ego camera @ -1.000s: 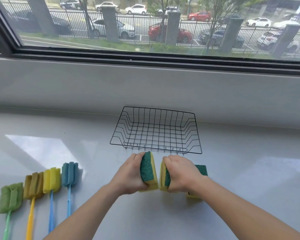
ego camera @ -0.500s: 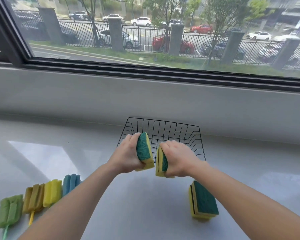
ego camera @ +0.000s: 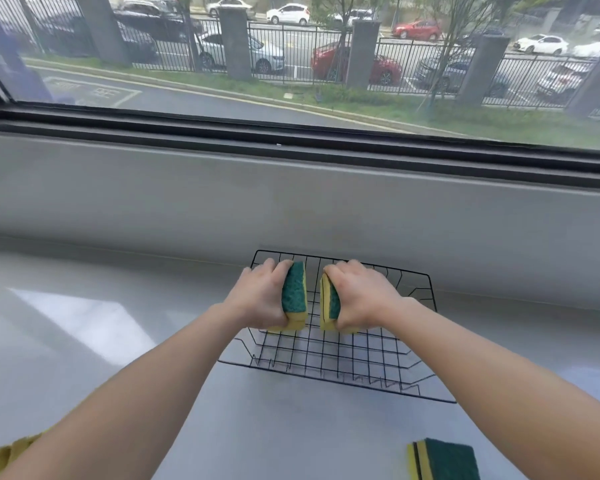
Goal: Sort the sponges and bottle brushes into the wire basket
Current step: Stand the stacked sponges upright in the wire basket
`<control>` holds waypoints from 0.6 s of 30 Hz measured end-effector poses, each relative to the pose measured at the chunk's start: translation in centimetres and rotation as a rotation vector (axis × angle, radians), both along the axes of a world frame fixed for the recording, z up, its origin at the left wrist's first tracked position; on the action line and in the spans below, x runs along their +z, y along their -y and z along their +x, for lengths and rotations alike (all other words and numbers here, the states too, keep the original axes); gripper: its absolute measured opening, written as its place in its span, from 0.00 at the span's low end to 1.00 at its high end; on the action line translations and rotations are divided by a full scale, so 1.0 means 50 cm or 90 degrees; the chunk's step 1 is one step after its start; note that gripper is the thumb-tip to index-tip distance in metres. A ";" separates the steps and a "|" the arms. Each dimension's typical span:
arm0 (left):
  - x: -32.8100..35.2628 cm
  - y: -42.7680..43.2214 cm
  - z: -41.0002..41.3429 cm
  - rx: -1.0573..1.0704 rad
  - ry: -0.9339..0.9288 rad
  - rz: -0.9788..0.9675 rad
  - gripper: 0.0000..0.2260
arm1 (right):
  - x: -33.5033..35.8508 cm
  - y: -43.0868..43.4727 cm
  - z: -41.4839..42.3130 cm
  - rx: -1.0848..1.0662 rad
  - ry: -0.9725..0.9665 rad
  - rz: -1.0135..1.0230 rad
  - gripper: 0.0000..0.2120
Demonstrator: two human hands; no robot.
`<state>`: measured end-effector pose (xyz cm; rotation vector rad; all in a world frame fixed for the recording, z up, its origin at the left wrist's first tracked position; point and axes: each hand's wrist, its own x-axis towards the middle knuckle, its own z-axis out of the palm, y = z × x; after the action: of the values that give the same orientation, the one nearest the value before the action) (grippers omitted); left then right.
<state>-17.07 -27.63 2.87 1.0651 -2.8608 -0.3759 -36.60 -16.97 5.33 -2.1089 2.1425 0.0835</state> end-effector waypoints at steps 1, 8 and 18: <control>-0.009 0.016 -0.007 -0.008 0.017 -0.005 0.46 | -0.012 0.015 -0.006 0.002 0.002 0.001 0.34; -0.070 0.083 -0.037 -0.061 0.050 -0.021 0.48 | -0.095 0.079 -0.009 -0.014 0.035 0.042 0.35; -0.121 0.100 -0.023 -0.081 0.065 -0.067 0.49 | -0.141 0.107 0.004 -0.037 0.069 0.035 0.39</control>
<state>-18.21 -32.63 -3.17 0.9135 -3.0089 -0.1811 -36.39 -22.33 -1.71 -1.9723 2.1124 0.0217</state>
